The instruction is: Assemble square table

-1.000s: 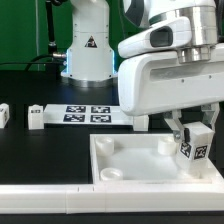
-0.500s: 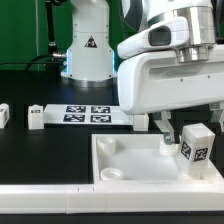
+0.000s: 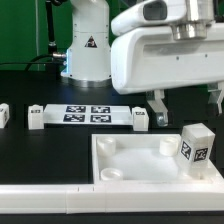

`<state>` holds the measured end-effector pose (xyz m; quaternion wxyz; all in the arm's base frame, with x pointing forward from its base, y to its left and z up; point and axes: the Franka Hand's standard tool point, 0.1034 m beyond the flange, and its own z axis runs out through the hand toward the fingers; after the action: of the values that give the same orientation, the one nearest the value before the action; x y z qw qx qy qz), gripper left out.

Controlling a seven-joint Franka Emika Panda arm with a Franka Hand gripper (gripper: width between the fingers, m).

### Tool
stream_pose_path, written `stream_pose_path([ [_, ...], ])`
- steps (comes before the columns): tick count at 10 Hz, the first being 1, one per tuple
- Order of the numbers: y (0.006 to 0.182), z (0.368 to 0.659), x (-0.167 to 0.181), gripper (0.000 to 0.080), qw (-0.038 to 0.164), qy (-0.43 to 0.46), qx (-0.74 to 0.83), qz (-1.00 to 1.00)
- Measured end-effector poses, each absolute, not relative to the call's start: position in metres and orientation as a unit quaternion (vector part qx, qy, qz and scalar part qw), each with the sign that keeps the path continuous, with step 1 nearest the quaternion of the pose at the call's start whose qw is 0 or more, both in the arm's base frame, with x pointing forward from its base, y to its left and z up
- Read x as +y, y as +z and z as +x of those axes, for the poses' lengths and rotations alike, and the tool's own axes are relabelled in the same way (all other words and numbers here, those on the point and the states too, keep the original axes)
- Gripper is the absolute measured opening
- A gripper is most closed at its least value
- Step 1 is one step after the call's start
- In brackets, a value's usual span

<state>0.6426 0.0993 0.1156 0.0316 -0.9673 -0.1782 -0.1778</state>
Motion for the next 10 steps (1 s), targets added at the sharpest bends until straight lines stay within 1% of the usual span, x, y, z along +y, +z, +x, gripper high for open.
stream_pose_path([
  [1,0.119,0.645,0.100,0.0649,0.032,-0.176,-0.179,-0.967],
  [4,0.116,0.642,0.102,0.0649,0.035,-0.162,-0.179,-0.970],
  [5,0.112,0.635,0.105,0.0649,0.041,-0.116,-0.175,-0.977],
  [7,0.109,0.636,0.104,0.0649,0.049,-0.050,-0.172,-0.983],
  [10,0.108,0.627,0.110,0.0649,0.058,0.041,-0.179,-0.981],
])
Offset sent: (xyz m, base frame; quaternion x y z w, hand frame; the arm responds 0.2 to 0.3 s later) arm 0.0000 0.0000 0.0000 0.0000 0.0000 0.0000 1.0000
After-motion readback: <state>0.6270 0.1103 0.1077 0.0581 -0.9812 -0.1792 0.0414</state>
